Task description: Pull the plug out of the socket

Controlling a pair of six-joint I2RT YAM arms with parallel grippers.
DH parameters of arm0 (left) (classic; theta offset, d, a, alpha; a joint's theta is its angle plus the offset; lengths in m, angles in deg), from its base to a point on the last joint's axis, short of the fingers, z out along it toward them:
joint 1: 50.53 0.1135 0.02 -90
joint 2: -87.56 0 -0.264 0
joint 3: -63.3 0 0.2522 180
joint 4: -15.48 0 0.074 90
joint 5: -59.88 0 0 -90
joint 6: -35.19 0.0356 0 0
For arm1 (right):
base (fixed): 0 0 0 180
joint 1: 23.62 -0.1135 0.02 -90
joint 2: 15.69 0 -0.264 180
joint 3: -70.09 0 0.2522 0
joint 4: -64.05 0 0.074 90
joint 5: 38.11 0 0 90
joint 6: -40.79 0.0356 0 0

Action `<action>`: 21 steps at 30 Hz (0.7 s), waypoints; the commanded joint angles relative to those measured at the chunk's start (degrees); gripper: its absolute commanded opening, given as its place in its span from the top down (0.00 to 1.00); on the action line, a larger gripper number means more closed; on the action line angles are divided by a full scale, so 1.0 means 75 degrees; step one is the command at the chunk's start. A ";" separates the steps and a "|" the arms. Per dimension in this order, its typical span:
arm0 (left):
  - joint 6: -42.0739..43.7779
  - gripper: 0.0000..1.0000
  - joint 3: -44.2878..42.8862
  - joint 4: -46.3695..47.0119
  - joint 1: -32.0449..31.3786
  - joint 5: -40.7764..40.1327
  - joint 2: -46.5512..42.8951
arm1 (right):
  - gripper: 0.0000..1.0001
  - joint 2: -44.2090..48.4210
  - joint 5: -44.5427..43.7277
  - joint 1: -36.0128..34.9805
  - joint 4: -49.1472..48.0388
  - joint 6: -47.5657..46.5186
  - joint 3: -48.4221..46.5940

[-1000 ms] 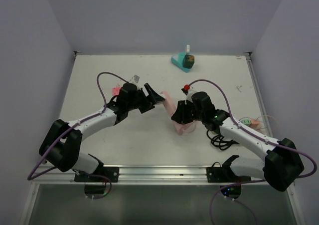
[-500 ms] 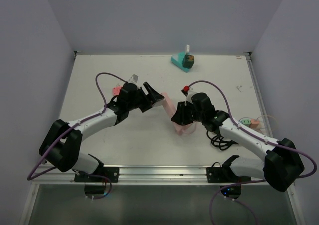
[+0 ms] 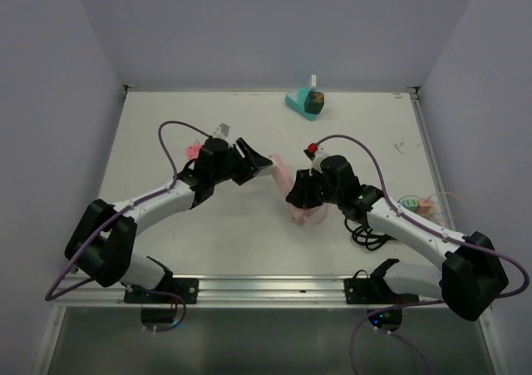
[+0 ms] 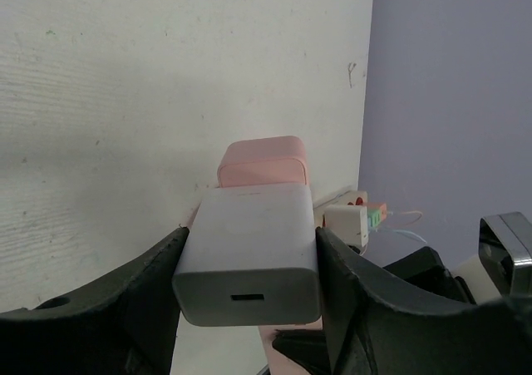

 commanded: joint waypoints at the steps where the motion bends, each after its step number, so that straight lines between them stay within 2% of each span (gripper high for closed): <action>1: 0.0400 1.00 -0.0002 0.0252 -0.0001 -0.0071 -0.0335 | 0.55 0.0290 0.0296 -0.0075 -0.0787 0.0155 -0.0103; 2: 0.0458 1.00 0.0022 0.0252 -0.0012 -0.0048 -0.0440 | 0.48 0.0255 0.0273 -0.0075 -0.0798 0.0213 -0.0162; 3: 0.0482 1.00 0.0092 0.0275 -0.0012 -0.0024 -0.0499 | 0.37 0.0185 0.0261 -0.0075 -0.0810 0.0237 -0.0208; 6: 0.0646 1.00 0.0174 0.0345 -0.0024 0.0046 -0.0745 | 0.20 0.0010 0.0191 -0.0075 -0.0787 0.0272 -0.0408; 9: 0.0763 1.00 0.0221 0.0322 -0.0047 0.0128 -0.0933 | 0.13 -0.0271 0.0073 -0.0075 -0.0810 0.0272 -0.0619; 17: 0.1009 1.00 0.0291 0.0287 -0.0211 0.0386 -0.1296 | 0.12 -0.1243 0.0226 -0.0075 -0.1021 0.0284 -0.1122; 21: 0.1115 1.00 0.0374 0.0275 -0.0293 0.0386 -0.1390 | 0.18 -0.1537 0.0272 -0.0075 -0.1372 0.0272 -0.1334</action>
